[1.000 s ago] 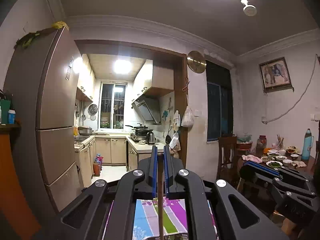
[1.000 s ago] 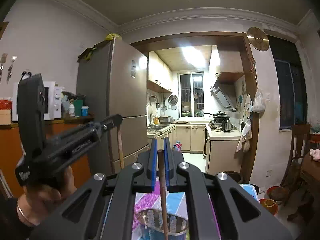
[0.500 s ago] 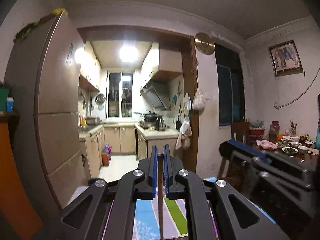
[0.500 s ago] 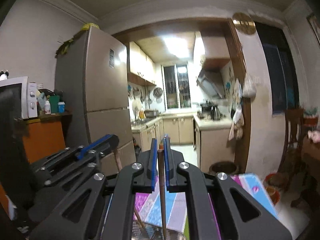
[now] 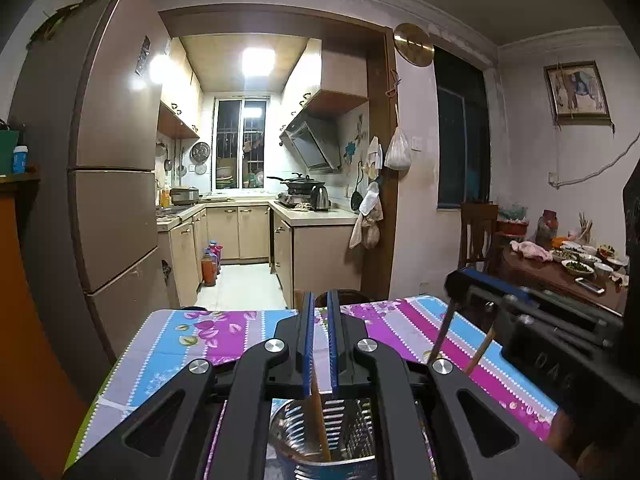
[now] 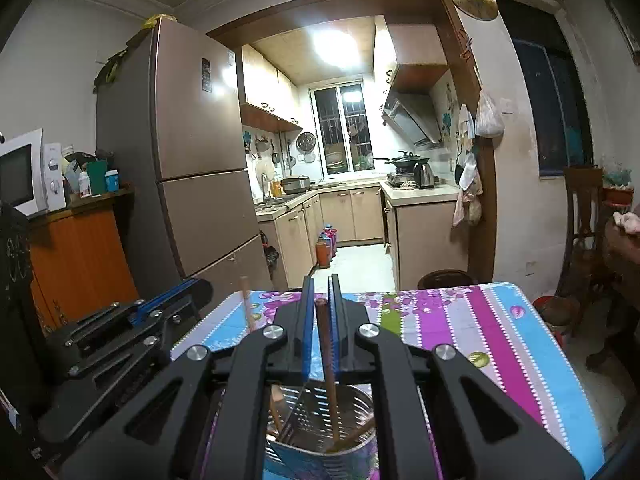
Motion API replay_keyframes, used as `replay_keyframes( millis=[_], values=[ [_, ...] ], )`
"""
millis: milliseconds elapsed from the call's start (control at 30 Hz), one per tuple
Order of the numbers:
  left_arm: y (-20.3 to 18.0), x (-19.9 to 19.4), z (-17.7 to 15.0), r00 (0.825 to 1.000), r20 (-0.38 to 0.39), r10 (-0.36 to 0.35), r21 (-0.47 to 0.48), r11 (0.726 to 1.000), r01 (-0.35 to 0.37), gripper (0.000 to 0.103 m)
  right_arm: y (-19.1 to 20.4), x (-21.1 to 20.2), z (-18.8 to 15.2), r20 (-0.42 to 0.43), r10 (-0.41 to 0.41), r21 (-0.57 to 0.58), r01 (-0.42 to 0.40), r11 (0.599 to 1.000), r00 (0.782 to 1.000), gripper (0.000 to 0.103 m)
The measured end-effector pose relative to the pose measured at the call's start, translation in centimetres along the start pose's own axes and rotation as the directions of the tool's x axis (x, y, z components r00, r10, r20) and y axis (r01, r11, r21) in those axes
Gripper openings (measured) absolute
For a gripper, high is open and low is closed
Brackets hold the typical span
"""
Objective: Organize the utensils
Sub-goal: 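Drop the left tool's chopstick into the holder and open while the right tool releases its chopstick, then move both open tools back over the remaining chopsticks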
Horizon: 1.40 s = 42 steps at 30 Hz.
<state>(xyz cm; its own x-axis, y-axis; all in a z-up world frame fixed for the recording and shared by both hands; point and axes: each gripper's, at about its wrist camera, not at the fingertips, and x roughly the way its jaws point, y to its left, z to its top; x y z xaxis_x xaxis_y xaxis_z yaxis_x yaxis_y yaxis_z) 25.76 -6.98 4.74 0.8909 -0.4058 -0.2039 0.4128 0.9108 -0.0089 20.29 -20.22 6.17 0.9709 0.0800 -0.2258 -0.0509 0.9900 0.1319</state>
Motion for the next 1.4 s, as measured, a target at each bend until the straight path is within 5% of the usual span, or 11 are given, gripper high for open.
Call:
replay_keyframes(
  millis=[333, 400, 500, 767, 900, 1100, 1200, 1400],
  values=[
    [2.9, -10.3, 3.2, 0.981, 0.184, 0.054, -0.042, 0.998, -0.047, 0.008, -1.7, -9.7, 2.2, 0.111, 0.010, -0.041, -0.006, 0.999, 0.994, 0.006],
    [3.2, -13.9, 3.1, 0.968, 0.237, 0.079, -0.022, 0.997, -0.076, 0.023, -2.5, -13.7, 1.8, 0.133, 0.018, -0.063, -0.010, 0.998, 0.991, 0.009],
    [3.3, -19.4, 1.4, 0.953, 0.292, 0.074, 0.016, 0.997, -0.082, 0.042, -3.5, -19.3, 0.3, 0.157, -0.008, -0.103, 0.024, 0.994, 0.988, 0.035],
    [4.5, -28.5, -6.2, 0.973, 0.189, 0.134, 0.071, 0.986, -0.149, 0.049, -4.7, -30.5, -7.2, 0.125, -0.168, -0.180, 0.189, 0.965, 0.978, 0.037],
    [5.3, -32.1, -10.9, 0.958, 0.145, 0.249, 0.100, 0.959, -0.265, 0.054, -4.2, -32.1, -11.5, 0.043, -0.247, -0.205, 0.251, 0.946, 0.968, 0.037],
    [6.7, -35.7, -17.8, 0.948, -0.024, 0.317, 0.007, 0.948, -0.317, 0.055, -1.1, -30.7, -18.9, -0.135, -0.182, -0.212, 0.151, 0.965, 0.974, 0.037],
    [6.7, -36.3, -20.8, 0.927, -0.100, 0.361, -0.012, 0.931, -0.364, 0.055, 1.2, -29.0, -22.2, -0.205, -0.140, -0.225, 0.093, 0.970, 0.969, 0.031],
    [5.5, -37.8, -23.6, 0.917, -0.135, 0.375, -0.029, 0.924, -0.382, 0.055, 2.7, -26.5, -25.2, -0.273, -0.089, -0.182, 0.040, 0.983, 0.958, 0.028]
  ],
)
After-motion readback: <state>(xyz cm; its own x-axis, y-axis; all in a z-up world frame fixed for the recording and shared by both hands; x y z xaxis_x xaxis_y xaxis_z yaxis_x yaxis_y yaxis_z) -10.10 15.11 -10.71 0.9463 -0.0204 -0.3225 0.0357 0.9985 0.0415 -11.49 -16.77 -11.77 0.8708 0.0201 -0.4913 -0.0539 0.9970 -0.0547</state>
